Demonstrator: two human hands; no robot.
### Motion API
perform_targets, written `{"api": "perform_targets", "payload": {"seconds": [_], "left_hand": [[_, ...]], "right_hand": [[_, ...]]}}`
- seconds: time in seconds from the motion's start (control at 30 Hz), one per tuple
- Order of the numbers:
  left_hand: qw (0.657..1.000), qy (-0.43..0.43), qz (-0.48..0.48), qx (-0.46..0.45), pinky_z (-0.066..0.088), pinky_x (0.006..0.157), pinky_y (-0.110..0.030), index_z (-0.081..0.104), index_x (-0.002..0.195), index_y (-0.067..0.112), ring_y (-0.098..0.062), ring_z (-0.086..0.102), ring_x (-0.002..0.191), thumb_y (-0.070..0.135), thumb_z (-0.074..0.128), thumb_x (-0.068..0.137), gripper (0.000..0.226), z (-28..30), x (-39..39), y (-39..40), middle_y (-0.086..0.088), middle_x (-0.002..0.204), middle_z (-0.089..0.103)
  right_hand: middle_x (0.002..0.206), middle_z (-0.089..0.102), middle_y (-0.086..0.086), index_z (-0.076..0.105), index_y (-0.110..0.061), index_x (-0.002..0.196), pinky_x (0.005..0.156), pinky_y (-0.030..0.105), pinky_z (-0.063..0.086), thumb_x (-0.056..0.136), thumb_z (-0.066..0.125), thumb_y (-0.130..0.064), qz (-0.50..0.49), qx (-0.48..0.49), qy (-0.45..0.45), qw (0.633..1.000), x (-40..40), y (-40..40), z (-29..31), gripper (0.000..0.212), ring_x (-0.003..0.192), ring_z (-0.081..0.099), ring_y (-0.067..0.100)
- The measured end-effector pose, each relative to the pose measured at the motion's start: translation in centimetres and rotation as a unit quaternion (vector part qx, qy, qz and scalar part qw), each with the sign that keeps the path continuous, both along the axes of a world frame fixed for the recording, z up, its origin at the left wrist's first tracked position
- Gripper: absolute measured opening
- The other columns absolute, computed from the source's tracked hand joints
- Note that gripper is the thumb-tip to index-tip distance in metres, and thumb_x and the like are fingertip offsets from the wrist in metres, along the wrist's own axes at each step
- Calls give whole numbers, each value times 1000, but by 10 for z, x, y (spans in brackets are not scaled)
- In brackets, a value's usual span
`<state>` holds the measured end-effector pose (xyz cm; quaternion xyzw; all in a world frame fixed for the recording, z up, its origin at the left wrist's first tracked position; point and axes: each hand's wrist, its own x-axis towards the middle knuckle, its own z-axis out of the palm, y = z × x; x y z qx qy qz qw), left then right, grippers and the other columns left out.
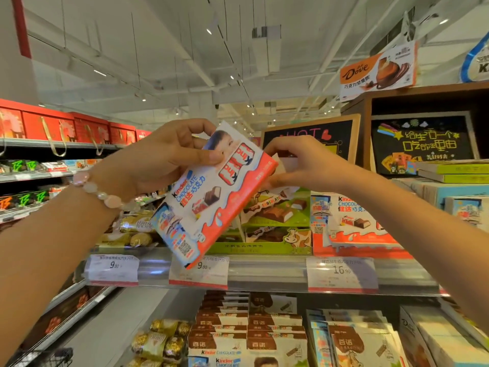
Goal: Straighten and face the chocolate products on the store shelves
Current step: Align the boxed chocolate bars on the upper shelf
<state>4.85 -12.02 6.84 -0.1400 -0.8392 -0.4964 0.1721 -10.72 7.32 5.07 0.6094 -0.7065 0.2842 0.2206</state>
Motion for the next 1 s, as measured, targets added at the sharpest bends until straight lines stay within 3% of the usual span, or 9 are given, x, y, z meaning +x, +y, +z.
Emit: {"api": "perform_targets", "payload": {"seconds": [0.1, 0.2, 0.3, 0.4, 0.57, 0.67, 0.73, 0.9, 1.0], "left_hand": [[998, -56, 8, -20, 57, 51, -30, 61, 87, 13, -29, 71, 69, 23, 83, 62, 35, -4, 14, -11, -23, 85, 71], [985, -130, 29, -108, 58, 52, -32, 55, 94, 4, -35, 70, 69, 9, 67, 74, 23, -14, 26, -21, -31, 87, 68], [965, -186, 26, -182, 56, 52, -28, 49, 98, -1, -36, 70, 74, 4, 63, 81, 22, -27, 31, -30, -27, 89, 70], [956, -159, 78, -236, 55, 54, -22, 55, 94, 14, -30, 71, 77, 3, 64, 83, 18, -33, 32, -41, -22, 92, 70], [959, -142, 104, -221, 55, 55, -24, 59, 89, 22, -39, 68, 82, 4, 67, 81, 22, -36, 35, -54, -23, 96, 69], [973, -147, 84, -159, 57, 53, -37, 51, 93, 5, -48, 66, 80, -4, 61, 82, 17, -37, 34, -57, -30, 93, 66], [974, -132, 104, -153, 56, 50, -37, 46, 94, -2, -48, 65, 78, -6, 61, 80, 20, -37, 33, -55, -31, 91, 66], [978, -95, 130, -133, 54, 49, -28, 45, 88, -4, -31, 67, 71, -11, 59, 77, 19, -35, 28, -54, -28, 86, 63], [974, -54, 136, -172, 47, 55, -8, 56, 78, 22, -1, 63, 67, -10, 61, 79, 33, -33, 26, -55, -8, 83, 61]], "right_hand": [[96, 65, -11, 64, -18, 103, 80, 27, 46, 67, 79, -35, 1, -7, -13, 1000, -1, 0, -1, 42, 90, 58, 5], [92, 64, -15, 64, -21, 103, 76, 21, 47, 66, 80, -36, 4, -6, -27, 1000, -3, -1, -1, 43, 88, 59, 1], [94, 65, -12, 64, -20, 102, 82, 31, 50, 64, 81, -35, 10, -4, -39, 999, -3, 0, 1, 44, 90, 60, 7], [95, 66, -8, 64, -21, 100, 83, 36, 51, 63, 82, -33, 18, -7, -44, 999, -2, 2, 3, 42, 91, 62, 13], [85, 70, -13, 63, -28, 92, 67, 8, 48, 52, 75, -47, 61, -19, -96, 993, 8, 16, 12, 46, 81, 64, -3], [89, 68, -19, 64, -32, 89, 68, 11, 50, 49, 75, -51, 70, -32, -108, 991, 17, 9, 10, 46, 81, 64, -1], [87, 69, -12, 65, -29, 90, 72, 17, 50, 51, 79, -47, 69, -57, -109, 990, 21, -7, 5, 44, 82, 63, 2], [87, 62, -13, 64, -23, 93, 75, 19, 45, 62, 83, -34, 36, -79, -72, 994, 22, -52, -11, 38, 81, 57, 2], [84, 58, -18, 63, -25, 96, 71, 14, 40, 65, 82, -36, 28, -68, -72, 995, 18, -69, -18, 37, 80, 53, -4]]}}
